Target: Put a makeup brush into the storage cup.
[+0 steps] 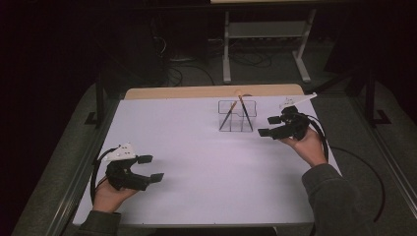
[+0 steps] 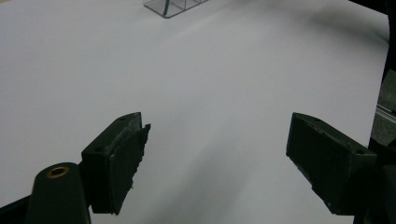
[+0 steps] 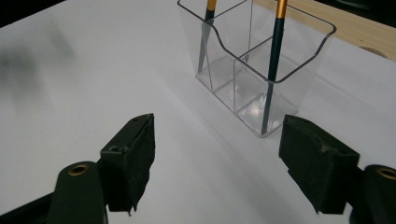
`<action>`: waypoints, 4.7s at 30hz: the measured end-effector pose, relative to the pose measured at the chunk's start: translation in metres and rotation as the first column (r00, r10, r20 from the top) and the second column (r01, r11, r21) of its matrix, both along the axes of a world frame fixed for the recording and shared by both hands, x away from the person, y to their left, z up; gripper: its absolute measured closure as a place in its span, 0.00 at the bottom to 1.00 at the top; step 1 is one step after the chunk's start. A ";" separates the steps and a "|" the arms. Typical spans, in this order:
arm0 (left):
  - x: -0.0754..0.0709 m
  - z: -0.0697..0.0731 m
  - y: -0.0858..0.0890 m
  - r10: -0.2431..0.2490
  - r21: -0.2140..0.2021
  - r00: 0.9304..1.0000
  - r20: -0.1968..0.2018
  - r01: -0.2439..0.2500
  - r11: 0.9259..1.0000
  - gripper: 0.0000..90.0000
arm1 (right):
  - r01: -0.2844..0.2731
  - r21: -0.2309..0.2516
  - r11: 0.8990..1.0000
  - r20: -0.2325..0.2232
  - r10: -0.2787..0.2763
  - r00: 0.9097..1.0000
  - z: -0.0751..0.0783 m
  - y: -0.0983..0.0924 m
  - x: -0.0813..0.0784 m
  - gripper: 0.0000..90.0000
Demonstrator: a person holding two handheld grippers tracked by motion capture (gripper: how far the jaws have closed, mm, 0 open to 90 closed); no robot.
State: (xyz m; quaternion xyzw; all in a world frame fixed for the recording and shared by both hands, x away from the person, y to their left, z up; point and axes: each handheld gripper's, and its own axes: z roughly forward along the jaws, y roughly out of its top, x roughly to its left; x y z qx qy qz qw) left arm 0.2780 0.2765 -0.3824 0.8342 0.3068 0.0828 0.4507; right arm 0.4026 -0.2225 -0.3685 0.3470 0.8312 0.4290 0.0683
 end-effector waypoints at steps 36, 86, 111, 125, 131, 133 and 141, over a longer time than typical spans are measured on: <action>0.000 -0.003 0.000 0.020 0.017 1.000 0.011 -0.020 1.000 0.20 | -0.020 0.001 1.000 0.037 0.020 0.999 -0.012 -0.007 -0.042 0.28; -0.005 -0.007 0.001 0.034 0.009 0.999 0.020 -0.034 0.999 0.20 | -0.016 0.018 1.000 0.034 0.015 0.999 -0.036 -0.013 -0.082 0.25; -0.007 -0.011 -0.001 0.031 0.013 0.999 0.014 -0.031 0.999 0.19 | 0.004 0.049 0.999 0.055 -0.006 0.998 -0.043 -0.017 -0.105 0.18; -0.007 -0.012 0.000 0.031 0.013 0.999 0.014 -0.031 0.999 0.19 | 0.020 0.050 0.999 0.064 -0.023 0.998 -0.049 -0.021 -0.117 0.17; -0.007 -0.013 0.000 0.030 0.017 0.999 0.012 -0.031 0.999 0.19 | 0.027 0.051 0.998 0.059 -0.030 0.998 -0.052 -0.022 -0.120 0.16; -0.007 -0.013 0.000 0.025 0.021 1.000 0.011 -0.025 0.999 0.19 | 0.027 0.048 0.998 0.061 -0.030 0.998 -0.053 -0.022 -0.120 0.16; -0.007 -0.015 -0.002 0.020 0.021 1.000 0.009 -0.020 1.000 0.19 | 0.029 0.047 0.998 0.060 -0.031 0.998 -0.054 -0.021 -0.121 0.16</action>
